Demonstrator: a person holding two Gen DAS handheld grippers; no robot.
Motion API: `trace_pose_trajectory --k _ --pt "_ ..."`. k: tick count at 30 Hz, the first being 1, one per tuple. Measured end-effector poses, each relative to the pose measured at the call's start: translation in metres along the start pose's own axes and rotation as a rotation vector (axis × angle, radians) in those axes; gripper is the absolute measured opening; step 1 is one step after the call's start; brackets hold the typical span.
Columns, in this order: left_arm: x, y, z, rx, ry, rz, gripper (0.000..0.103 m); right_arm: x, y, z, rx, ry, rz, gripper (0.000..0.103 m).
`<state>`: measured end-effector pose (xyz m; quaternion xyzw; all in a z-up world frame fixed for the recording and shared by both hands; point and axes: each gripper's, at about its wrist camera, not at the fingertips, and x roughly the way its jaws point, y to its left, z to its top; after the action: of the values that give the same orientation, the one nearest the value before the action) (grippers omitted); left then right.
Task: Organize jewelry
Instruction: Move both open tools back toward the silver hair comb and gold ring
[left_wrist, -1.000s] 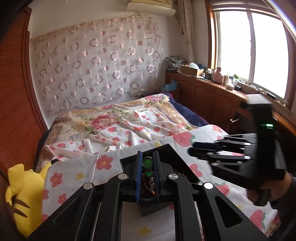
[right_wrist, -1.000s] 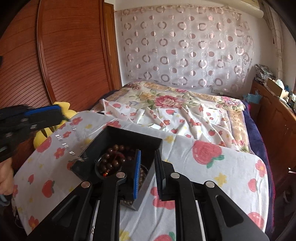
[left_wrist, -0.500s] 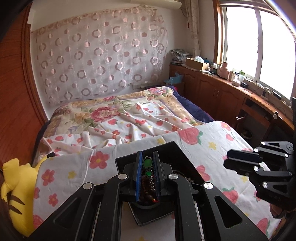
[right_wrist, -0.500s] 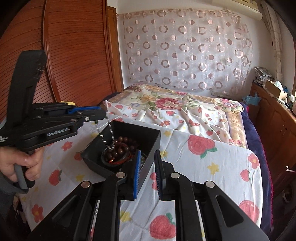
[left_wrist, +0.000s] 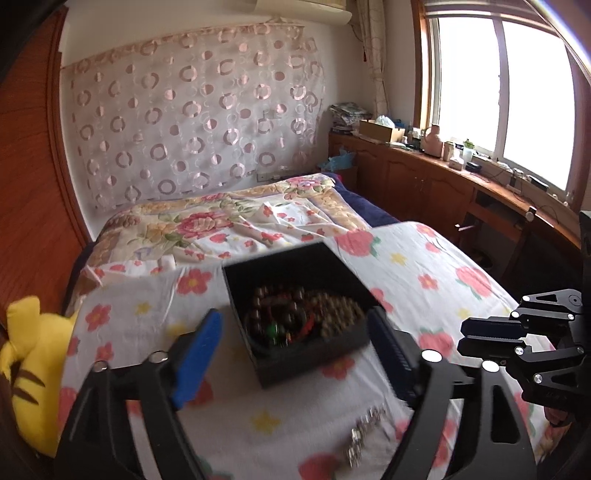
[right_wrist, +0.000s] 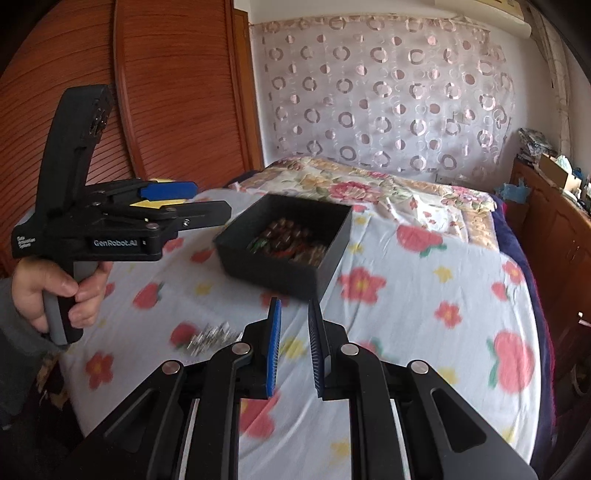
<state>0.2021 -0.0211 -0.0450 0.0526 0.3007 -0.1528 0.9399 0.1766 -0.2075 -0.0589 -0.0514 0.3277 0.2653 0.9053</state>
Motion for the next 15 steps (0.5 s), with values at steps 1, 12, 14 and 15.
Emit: trace_pose_trajectory --k 1,12,14,15 --pt "-0.004 0.000 -0.007 -0.003 -0.002 -0.004 0.085 -0.003 0.004 -0.007 -0.004 0.004 0.006 0.017" --pt "-0.036 -0.001 -0.071 -0.031 0.024 -0.021 0.093 -0.016 0.049 -0.065 -0.018 0.074 0.065 0.017" --pt "-0.039 -0.002 -0.079 -0.036 0.033 -0.018 0.093 -0.018 0.057 -0.070 -0.023 0.085 0.073 0.017" --pt "-0.041 -0.003 -0.083 -0.036 0.037 -0.013 0.093 -0.018 0.059 -0.072 -0.025 0.091 0.079 0.017"
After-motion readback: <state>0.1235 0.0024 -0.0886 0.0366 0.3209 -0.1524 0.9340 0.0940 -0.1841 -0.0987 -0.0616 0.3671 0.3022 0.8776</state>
